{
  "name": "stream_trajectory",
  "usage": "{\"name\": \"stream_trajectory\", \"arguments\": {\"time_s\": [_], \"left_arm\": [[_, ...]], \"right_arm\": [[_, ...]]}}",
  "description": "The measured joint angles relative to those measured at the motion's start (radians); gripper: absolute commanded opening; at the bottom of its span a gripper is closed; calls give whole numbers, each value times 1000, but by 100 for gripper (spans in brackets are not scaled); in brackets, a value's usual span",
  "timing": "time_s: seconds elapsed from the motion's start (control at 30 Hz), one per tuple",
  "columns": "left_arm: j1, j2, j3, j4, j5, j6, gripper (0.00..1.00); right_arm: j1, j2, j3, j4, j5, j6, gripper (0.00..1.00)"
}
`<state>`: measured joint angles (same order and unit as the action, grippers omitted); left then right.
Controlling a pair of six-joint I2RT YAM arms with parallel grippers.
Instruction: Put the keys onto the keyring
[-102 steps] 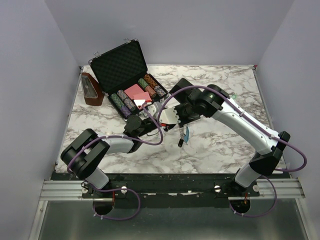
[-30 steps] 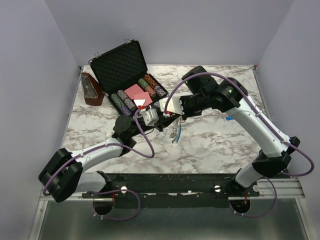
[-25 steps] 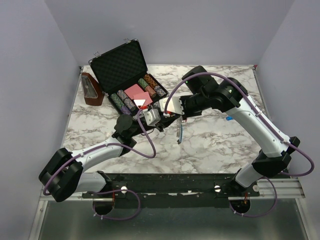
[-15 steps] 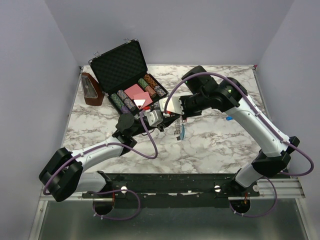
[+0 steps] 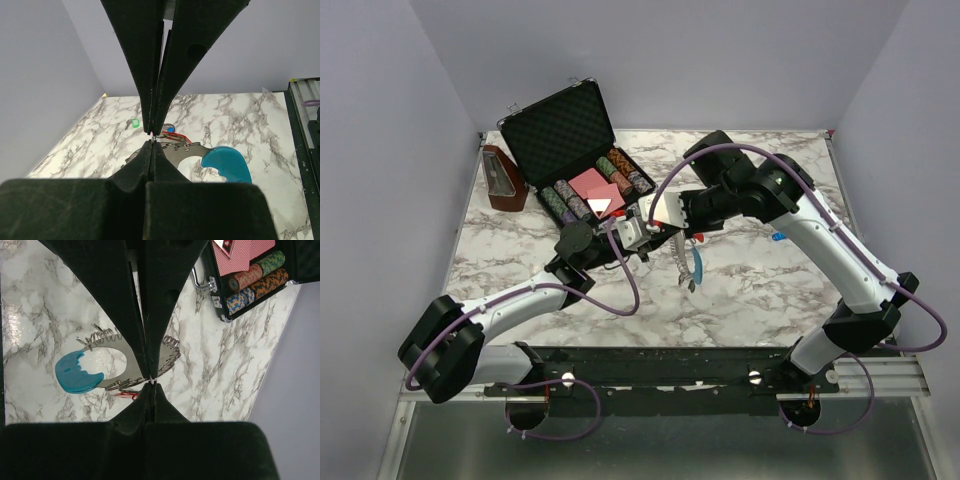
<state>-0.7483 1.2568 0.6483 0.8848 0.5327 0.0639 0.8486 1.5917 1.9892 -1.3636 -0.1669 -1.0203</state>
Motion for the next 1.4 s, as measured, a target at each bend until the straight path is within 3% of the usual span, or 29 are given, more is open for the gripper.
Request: {"name": "stream_trajectory", "arguments": {"time_s": [0.13, 0.47, 0.6, 0.77, 0.87, 1.07, 1.2, 1.4], "left_arm": [[0, -5, 0, -5, -15, -5, 0], [0, -33, -49, 37, -57, -102, 0], [3, -33, -82, 72, -74, -143, 0], [3, -36, -102, 122, -89, -175, 0], [3, -47, -120, 158, -99, -193, 0], [8, -77, -149, 227, -116, -233, 0], [9, -104, -150, 249, -124, -249, 0], [9, -114, -152, 271, -134, -269, 0]], "right_arm": [[0, 0, 0, 1, 0, 0, 2], [-24, 3, 16, 10, -63, 34, 32], [-60, 6, 61, 12, -117, 54, 38], [-106, 6, 85, 12, -197, 79, 38], [-173, 7, 85, 13, -325, 116, 35], [-476, -20, -51, 72, -578, 194, 26], [-488, -32, -154, 119, -715, 231, 27], [-483, -39, -163, 171, -879, 248, 30]]}}
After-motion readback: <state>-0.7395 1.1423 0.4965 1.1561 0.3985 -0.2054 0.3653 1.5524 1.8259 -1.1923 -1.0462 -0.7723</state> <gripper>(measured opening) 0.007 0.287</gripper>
